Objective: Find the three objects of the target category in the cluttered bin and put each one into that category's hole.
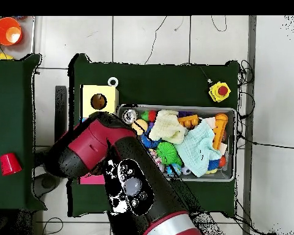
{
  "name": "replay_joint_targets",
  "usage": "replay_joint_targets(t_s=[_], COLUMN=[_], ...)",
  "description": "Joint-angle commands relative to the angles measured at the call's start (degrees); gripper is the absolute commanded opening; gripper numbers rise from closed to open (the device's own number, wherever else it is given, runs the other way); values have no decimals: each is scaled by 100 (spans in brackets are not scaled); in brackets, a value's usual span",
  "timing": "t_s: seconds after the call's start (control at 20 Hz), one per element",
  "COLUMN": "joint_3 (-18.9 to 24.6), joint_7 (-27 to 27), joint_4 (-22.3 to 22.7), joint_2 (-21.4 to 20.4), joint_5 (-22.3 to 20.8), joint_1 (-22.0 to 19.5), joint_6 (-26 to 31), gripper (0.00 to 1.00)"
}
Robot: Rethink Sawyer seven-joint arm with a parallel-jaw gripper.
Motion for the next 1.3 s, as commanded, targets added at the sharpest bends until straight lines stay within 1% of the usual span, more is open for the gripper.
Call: replay_joint_targets(t_s=[0.05, 0.2, 0.3, 0.5, 1.05, 1.3], joint_3=[818, 891, 906, 866, 833, 874], joint_7=[-1092, -881, -716, -517, -589, -738], joint_4=[235, 91, -69, -263, -363, -281], joint_2=[45, 136, 197, 352, 485, 491], joint_5=[350, 363, 350, 249, -32, -85], joint_1=[-228, -126, 11, 161, 71, -28], joint_6=[99, 38, 63, 62, -103, -184], gripper=[0, 0, 0, 0, 0, 0])
